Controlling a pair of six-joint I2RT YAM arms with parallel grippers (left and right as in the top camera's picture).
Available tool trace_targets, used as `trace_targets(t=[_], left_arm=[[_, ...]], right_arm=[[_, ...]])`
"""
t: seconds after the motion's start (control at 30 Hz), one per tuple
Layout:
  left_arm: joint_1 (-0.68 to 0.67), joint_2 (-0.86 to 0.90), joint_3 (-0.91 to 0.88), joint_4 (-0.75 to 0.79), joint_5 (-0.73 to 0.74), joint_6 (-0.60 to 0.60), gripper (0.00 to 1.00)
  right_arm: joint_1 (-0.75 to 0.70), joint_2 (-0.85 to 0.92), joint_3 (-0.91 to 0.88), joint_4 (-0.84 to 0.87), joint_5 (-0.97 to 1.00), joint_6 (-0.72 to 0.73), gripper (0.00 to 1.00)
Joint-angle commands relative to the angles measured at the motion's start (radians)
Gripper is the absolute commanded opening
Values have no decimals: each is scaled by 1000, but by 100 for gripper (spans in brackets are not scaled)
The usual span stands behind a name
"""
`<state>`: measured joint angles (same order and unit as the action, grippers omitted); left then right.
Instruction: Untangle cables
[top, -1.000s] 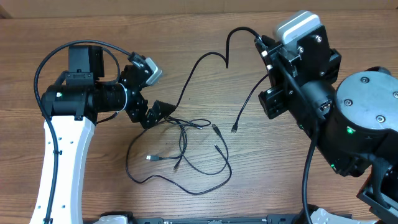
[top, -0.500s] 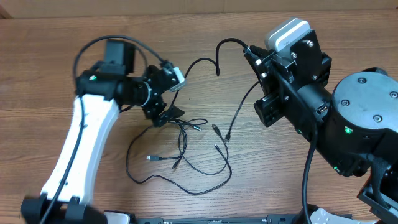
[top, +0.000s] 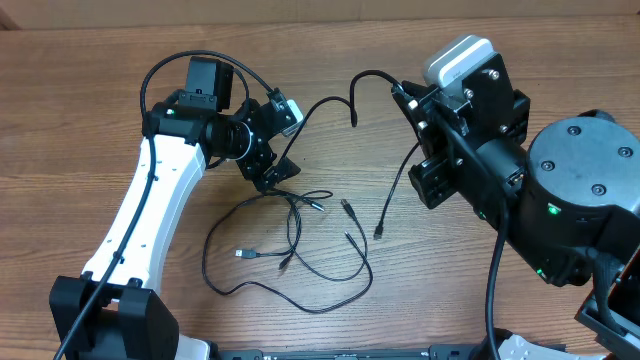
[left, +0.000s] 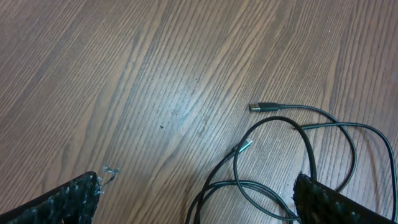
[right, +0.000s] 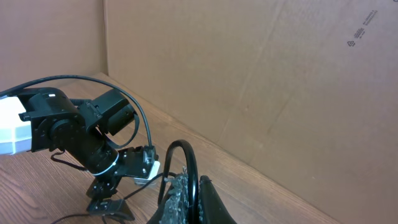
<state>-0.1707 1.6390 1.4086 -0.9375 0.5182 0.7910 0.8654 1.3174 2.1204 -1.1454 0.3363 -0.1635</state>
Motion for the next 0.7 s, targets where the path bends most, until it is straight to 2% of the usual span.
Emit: trace_targets(t=[0.0, 0.37, 0.4, 0.43, 0.47, 0.5, 0.67], left_arm=[[1, 9, -1, -3, -2, -14, 100], [0, 9, -1, -7, 0, -13, 98], [0, 9, -1, -4, -2, -13, 78], [0, 9, -1, 0, -10, -13, 47], [0, 9, -1, 5, -24, -13, 22], [0, 9, -1, 10, -38, -13, 4], [0, 9, -1, 33, -111, -20, 4]], right_arm=[[3, -16, 21, 6, -1, 7, 4], [3, -16, 21, 3, -1, 23, 4], [3, -16, 21, 3, -2, 23, 4], [3, -16, 21, 3, -1, 23, 4], [3, -16, 21, 3, -1, 23, 4], [3, -16, 21, 3, -1, 23, 4], [3, -16, 21, 3, 7, 22, 4]])
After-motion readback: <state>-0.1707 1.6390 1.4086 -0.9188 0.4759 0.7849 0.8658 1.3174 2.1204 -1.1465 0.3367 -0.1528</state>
